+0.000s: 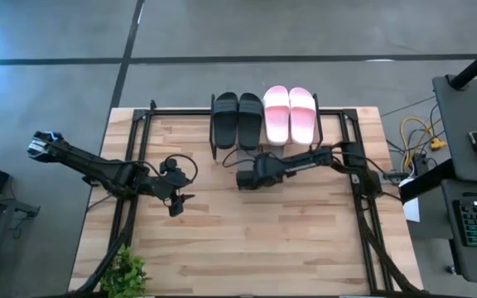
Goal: Pick and place slides into the shelf
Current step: Adjust the gray slides under the shelf
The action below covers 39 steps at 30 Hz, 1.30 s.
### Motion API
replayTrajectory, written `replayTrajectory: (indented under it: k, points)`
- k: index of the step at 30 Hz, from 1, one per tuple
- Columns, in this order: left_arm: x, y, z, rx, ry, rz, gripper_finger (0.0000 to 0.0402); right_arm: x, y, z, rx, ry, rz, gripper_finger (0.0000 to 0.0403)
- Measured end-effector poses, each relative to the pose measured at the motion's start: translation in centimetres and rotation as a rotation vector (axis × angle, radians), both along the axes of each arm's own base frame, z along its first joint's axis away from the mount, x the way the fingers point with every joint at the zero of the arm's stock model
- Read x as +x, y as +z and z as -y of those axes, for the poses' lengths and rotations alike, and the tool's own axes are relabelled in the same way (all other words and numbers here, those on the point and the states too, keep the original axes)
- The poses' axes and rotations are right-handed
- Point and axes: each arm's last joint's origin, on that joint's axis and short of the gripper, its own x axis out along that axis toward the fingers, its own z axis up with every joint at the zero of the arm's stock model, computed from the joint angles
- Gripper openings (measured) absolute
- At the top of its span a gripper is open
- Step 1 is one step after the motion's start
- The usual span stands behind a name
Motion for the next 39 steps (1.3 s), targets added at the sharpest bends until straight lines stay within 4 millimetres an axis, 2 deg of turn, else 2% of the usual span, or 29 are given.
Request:
replayTrajectory:
  k: [4, 7, 10, 14, 17, 21, 26, 39]
  points:
    - [0.0, 0.0, 0.0, 0.001, 0.001, -0.005, 0.0223, 0.2, 0.0, 1.7, -0.009, 0.013, -0.001, 0.0013]
    - [0.0, -0.1, 0.0, -0.001, 0.002, -0.005, 0.0223, 0.1, 0.0, 1.9, -0.008, 0.021, -0.016, 0.0013]
    - [0.0, -0.1, 0.0, -0.003, 0.005, -0.004, 0.0223, 0.0, 0.2, 0.7, 0.003, 0.043, -0.012, 0.0013]
    - [0.0, -0.1, 0.0, -0.004, 0.005, -0.004, 0.0223, 0.2, 0.6, -2.3, 0.035, 0.046, 0.057, 0.0013]
    - [0.0, -0.1, 0.0, -0.004, 0.005, -0.004, 0.0223, 1.2, 0.6, -4.2, 0.084, 0.106, 0.17, 0.0013]
    - [0.0, -0.1, 0.0, -0.004, 0.005, -0.004, 0.0223, 3.1, 0.6, -4.7, 0.104, 0.166, 0.345, 0.0013]
    - [0.0, -0.1, 0.0, -0.005, 0.006, -0.004, 0.0223, 4.0, -0.2, -2.8, 0.089, 0.139, 0.382, 0.0013]
    - [0.0, -0.1, 0.0, -0.025, 0.024, 0.001, 0.0223, 4.7, -0.1, 0.8, 0.027, 0.15, 0.414, 0.0013]
